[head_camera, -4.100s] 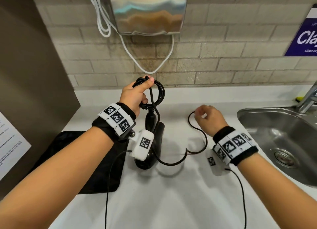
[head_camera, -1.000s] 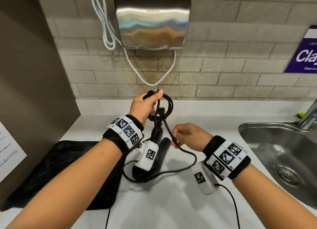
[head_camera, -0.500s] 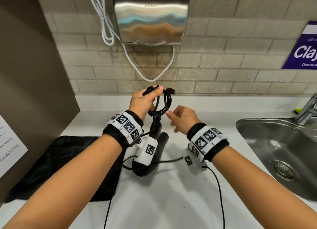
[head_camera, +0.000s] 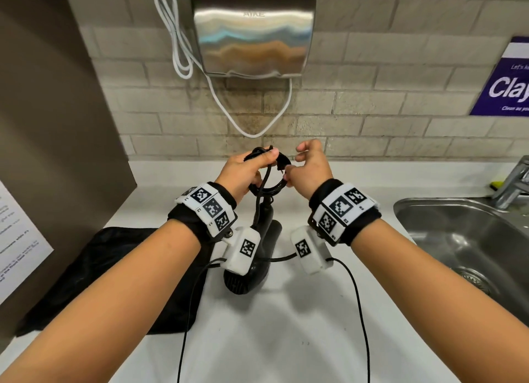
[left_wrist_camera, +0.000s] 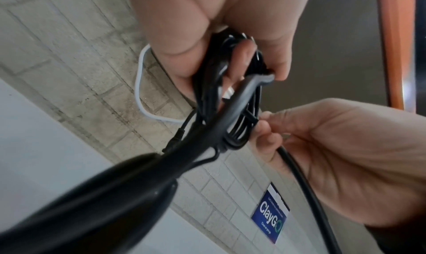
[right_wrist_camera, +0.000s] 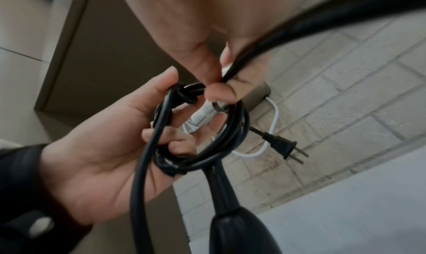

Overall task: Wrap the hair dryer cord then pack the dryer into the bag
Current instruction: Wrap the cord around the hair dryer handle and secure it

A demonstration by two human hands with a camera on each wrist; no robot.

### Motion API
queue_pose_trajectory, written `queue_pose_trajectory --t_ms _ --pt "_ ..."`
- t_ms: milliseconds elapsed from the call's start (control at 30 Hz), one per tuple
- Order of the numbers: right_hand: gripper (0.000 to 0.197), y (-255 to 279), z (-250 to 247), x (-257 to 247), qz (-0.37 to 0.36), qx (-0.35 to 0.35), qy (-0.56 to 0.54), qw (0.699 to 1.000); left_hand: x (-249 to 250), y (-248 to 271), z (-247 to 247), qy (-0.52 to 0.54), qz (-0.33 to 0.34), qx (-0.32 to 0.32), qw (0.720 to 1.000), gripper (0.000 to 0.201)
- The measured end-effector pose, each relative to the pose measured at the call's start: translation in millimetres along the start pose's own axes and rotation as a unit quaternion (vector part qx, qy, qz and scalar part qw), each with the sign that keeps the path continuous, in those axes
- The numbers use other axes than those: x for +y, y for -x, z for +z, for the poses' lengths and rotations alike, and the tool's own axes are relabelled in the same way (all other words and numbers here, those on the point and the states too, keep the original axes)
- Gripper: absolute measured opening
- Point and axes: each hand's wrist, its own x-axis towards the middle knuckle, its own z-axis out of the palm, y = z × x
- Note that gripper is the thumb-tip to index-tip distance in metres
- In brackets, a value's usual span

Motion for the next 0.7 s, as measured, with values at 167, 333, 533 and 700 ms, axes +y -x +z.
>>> queue_pose_trajectory --t_ms 167,333,533,700 --pt "0.036 2 1 0 -0.056 -0.033 -0.001 0.998 3 -3 -6 0.022 -0.048 -0.045 0.998 0.014" --pt "0.019 4 -18 1 -0.039 -0.079 0.032 0.996 6 1 -12 0.04 -0.046 -0.023 0.998 0.014" --pt "0.022 -19 -55 3 -0.057 -0.125 0.138 0.981 6 7 -19 0.05 -0.049 -0.034 0.997 0.012" --pt "0.056 -26 -30 6 -0.124 -0.263 0.213 0.933 4 17 -12 0.048 -0.047 -0.069 0.995 0.012"
